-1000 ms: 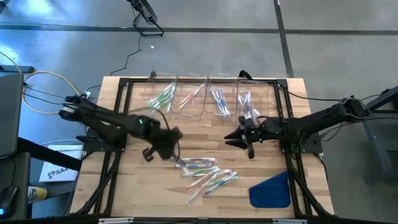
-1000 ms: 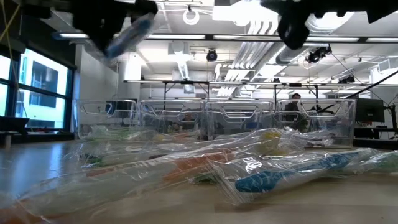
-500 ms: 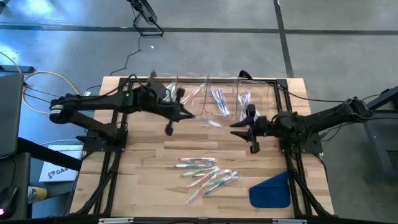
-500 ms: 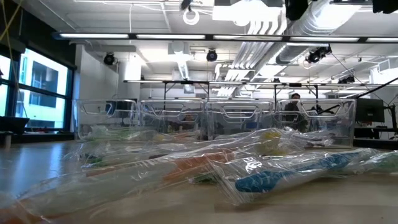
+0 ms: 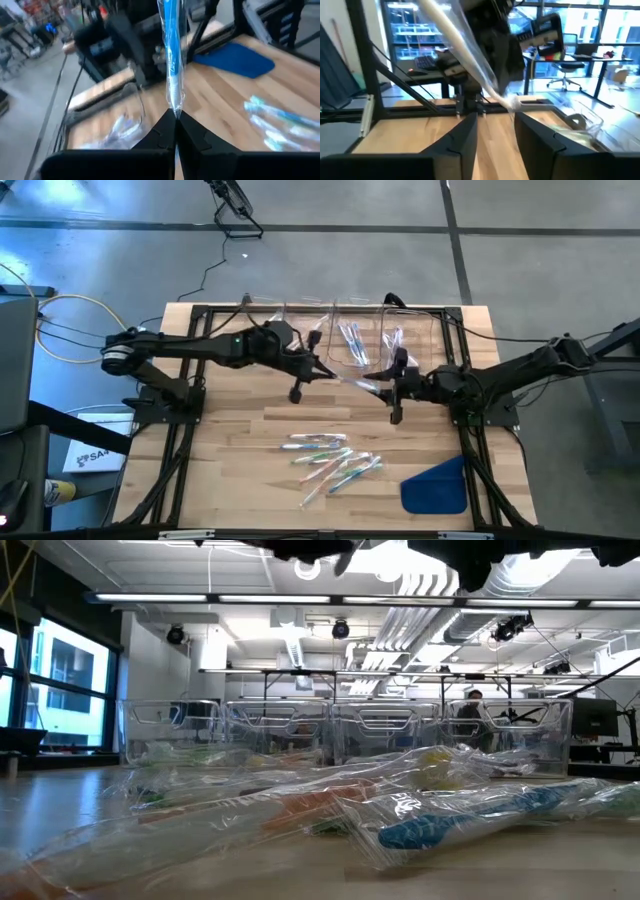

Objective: Pick & Place Toothbrushes
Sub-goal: Put the blue toothbrush into the middle right transparent bin, then put the violet toothbrush into the right transparent bin

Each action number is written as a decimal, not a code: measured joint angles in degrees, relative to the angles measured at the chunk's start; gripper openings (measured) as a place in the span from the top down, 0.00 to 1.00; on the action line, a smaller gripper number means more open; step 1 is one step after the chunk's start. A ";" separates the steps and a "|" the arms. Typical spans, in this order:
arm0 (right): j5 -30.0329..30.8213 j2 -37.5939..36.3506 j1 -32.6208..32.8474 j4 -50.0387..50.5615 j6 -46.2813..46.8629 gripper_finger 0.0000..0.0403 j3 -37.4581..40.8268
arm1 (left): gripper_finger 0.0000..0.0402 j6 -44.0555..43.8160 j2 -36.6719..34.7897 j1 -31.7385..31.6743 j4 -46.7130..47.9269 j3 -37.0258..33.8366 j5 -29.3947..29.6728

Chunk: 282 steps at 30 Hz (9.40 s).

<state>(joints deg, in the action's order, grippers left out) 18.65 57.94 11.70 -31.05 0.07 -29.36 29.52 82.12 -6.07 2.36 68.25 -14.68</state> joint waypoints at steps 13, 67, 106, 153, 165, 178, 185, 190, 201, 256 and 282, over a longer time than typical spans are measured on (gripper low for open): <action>1.80 3.46 0.04 -12.07 -10.73 0.47 0.00 | 1.00 -3.02 1.19 0.02 -9.03 0.04 0.92; 2.43 2.92 -1.84 -14.19 -15.18 0.97 -0.02 | 1.00 -5.32 9.58 0.03 -18.89 0.04 5.19; -2.60 14.63 -25.67 30.76 5.53 0.98 -25.99 | 0.72 12.03 -12.47 0.07 6.38 0.02 11.56; -20.19 32.06 -45.07 49.66 12.12 0.55 -33.09 | 0.72 6.19 -13.04 0.07 11.67 0.02 11.08; -24.29 23.17 -44.70 47.25 11.68 0.55 -33.09 | 0.72 6.19 -13.02 0.09 12.95 0.02 12.02; -26.10 14.32 -41.30 47.64 17.89 0.55 -33.16 | 0.72 5.53 -12.52 0.08 13.00 0.02 12.37; -25.30 14.80 -33.82 35.50 16.62 0.55 -29.91 | 0.72 2.82 -9.61 3.07 6.76 -2.57 14.07; -23.19 14.89 -26.13 18.96 14.56 0.55 -25.42 | 0.72 5.85 -7.02 6.98 -1.79 -6.30 14.20; -9.73 14.87 -19.92 25.78 12.41 0.55 -24.92 | 0.72 7.24 -7.07 10.75 0.32 -7.08 14.18; 37.88 2.37 22.20 30.38 24.15 0.55 -9.14 | 0.72 1.90 -7.66 16.57 -19.80 -33.07 24.20; 29.49 2.37 13.58 30.42 19.51 0.55 -9.16 | 0.72 -5.59 -7.60 16.59 -3.56 -27.27 13.72</action>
<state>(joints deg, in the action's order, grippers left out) 48.14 60.31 25.28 -0.62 19.59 -38.52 23.92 74.51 10.53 -1.19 40.98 -0.95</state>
